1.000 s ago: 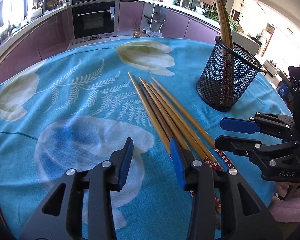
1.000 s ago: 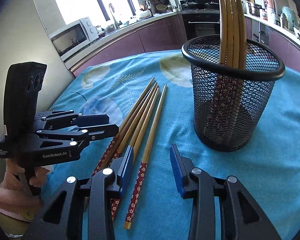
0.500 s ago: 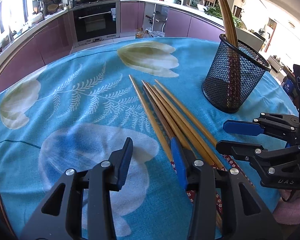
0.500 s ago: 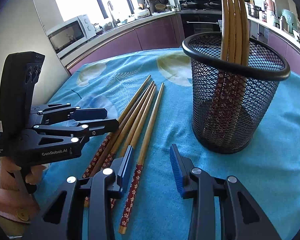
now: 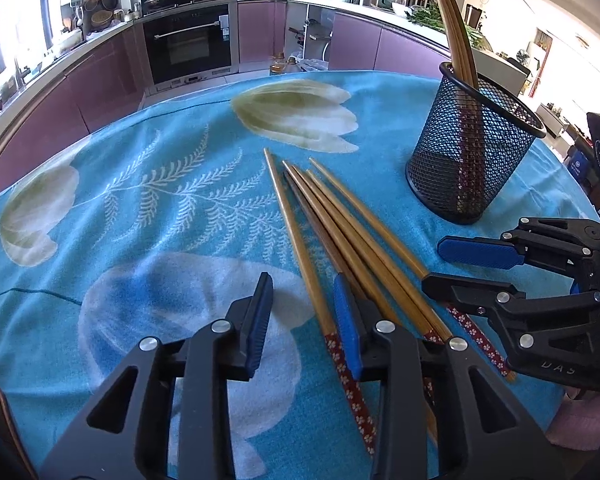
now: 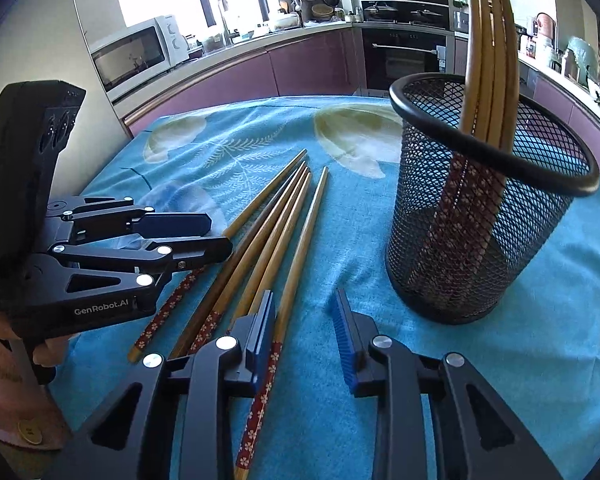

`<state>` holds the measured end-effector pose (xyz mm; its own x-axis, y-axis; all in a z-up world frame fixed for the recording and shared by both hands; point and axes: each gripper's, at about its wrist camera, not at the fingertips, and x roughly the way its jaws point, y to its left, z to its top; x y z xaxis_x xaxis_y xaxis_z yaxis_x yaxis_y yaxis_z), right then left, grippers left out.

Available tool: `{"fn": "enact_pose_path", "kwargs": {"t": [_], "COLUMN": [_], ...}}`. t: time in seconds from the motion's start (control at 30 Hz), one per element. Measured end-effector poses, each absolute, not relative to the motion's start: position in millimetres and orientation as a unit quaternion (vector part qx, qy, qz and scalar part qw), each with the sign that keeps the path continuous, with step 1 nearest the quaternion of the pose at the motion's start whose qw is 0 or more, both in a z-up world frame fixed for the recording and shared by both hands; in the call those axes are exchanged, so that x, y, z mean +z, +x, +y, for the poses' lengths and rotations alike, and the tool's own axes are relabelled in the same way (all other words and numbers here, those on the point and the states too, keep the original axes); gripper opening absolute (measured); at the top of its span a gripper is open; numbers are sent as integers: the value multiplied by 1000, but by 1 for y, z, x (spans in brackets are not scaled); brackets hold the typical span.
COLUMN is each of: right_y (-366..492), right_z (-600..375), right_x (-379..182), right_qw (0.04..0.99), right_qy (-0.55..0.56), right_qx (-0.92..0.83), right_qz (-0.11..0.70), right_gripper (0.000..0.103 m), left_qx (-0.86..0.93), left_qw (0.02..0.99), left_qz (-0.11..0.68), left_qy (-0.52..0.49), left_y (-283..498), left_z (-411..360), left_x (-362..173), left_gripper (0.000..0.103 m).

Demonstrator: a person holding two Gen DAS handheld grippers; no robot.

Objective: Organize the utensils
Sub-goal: 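Move both open tools back down to the remaining chopsticks, then close the left tool on one chopstick while the right tool grasps another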

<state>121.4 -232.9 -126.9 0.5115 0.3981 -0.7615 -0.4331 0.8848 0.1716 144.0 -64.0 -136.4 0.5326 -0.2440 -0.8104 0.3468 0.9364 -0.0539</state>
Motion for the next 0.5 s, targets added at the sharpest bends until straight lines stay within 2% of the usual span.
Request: {"fn": "enact_pose_path", "kwargs": {"t": [0.27,0.33,0.5], "right_y": [129,129,129], "right_z": [-229,-231,-241], "right_x": [-129,-129,-130], "right_qw": [870,870,869], "right_qy": [-21,-16,16], "right_qx": [233,231,231], "right_qz": [434,435,437], "right_gripper": [16,11,5], "left_qx": [-166,-168,-164], "left_qw": [875,874,876], "left_qz": [453,453,453], "left_qy": [51,43,22], "left_y": [148,148,145], "left_z": [-66,-65,-61], "left_x": [-136,-136,-135], "left_gripper": [15,11,9]}}
